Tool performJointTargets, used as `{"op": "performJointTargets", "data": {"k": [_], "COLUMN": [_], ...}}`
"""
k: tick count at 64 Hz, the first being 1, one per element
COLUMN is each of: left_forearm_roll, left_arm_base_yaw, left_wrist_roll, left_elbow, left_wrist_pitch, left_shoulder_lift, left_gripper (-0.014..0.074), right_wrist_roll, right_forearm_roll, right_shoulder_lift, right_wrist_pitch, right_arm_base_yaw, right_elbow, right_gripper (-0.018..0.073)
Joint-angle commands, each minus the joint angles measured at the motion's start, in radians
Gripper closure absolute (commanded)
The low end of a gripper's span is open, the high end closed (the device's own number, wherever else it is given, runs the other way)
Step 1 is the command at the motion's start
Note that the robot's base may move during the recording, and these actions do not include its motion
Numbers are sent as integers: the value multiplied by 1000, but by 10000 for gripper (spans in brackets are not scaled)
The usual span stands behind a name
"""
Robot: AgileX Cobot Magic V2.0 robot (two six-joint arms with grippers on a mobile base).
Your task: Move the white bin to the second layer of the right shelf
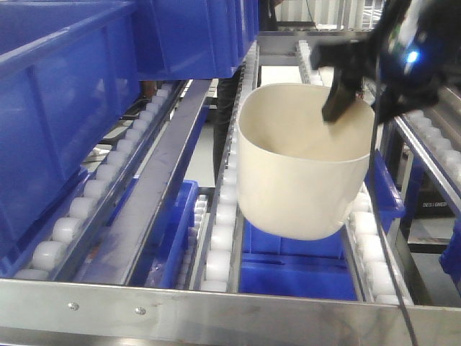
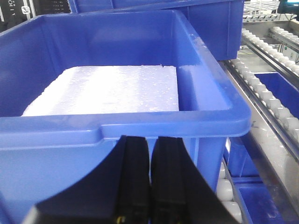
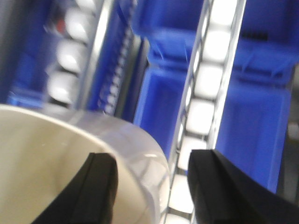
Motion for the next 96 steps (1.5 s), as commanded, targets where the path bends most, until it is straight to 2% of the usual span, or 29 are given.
{"op": "performJointTargets", "data": {"k": [1, 5, 11, 24, 27, 48, 56, 72, 80, 96], "left_forearm_roll": [-5, -5, -5, -5, -5, -5, -5, -5, -5, -5], "left_arm_base_yaw": [-4, -4, -4, -4, -4, -4, -4, -4, -4, -4], "left_wrist_roll": [-4, -4, -4, -4, -4, -4, -4, -4, -4, -4], "left_elbow": [37, 37, 37, 37, 37, 37, 37, 37, 37, 37], "left_wrist_pitch": [-84, -84, -84, -84, -84, -84, -84, -84, -84, -84], "left_shoulder_lift": [-14, -14, -14, -14, -14, -14, -14, -14, -14, -14], "left_gripper": [512, 512, 512, 512, 512, 512, 512, 512, 512, 512], "right_wrist_roll": [-3, -3, -3, -3, -3, -3, -3, -3, -3, -3], "right_forearm_roll": [2, 2, 1, 1, 1, 1, -2, -71, -106, -106], "right_shoulder_lift": [-98, -141, -216, -409, -448, -775, -921, -1122, -1137, -1137], "right_wrist_pitch": [-51, -52, -78, -191, -205, -209, -207, -207, -212, -212], "right_arm_base_yaw": [-1, -1, -1, -12, -28, -215, -259, -303, -303, -303], "right_elbow": [-23, -11, 26, 177, 217, 469, 563, 707, 721, 721], "right_gripper": [106, 128, 216, 544, 522, 526, 526, 526, 526, 526]}}
